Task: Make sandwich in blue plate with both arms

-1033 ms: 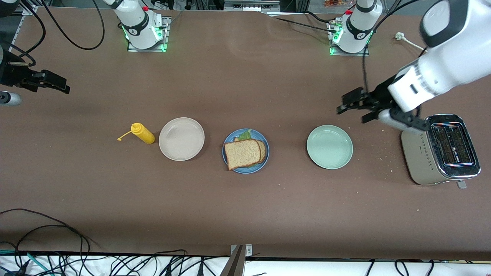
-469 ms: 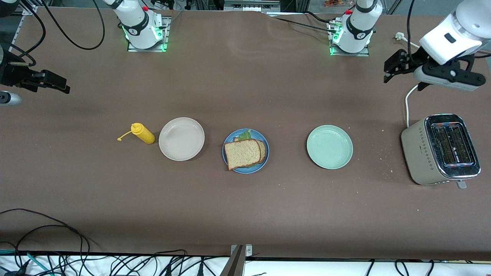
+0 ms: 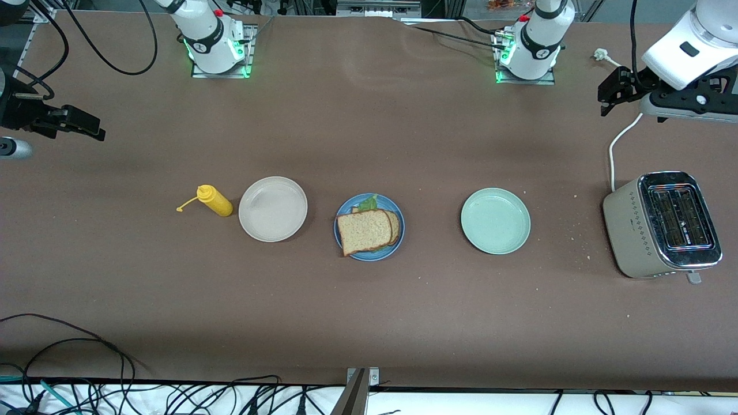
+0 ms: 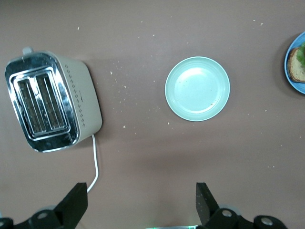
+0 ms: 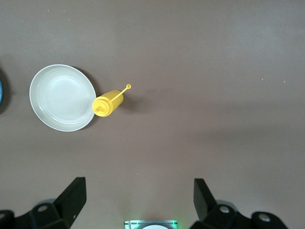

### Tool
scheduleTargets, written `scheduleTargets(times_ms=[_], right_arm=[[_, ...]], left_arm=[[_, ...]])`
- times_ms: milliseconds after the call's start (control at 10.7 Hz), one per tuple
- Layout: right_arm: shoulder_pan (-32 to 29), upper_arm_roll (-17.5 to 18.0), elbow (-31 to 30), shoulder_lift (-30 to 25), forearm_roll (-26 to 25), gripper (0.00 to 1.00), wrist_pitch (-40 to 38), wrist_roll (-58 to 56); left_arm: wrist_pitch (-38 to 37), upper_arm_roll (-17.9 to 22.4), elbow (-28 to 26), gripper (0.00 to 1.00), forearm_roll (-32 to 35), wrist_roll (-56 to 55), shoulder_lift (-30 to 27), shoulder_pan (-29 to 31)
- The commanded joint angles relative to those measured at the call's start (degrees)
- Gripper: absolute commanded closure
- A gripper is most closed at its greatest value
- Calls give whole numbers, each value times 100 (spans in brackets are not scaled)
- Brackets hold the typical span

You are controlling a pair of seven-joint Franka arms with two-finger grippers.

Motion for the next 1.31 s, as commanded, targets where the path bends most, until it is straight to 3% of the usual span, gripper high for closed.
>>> scheduleTargets(times_ms=[0,1221], right_arm=[[19,13,39,-28,-66,0,-63,63],[19,13,39,-19,-66,0,-63,63]], left_arm=[[-139,43,124,0,143,-392,90,-147],[-139,-53,203,0,125,-401,134,-147]])
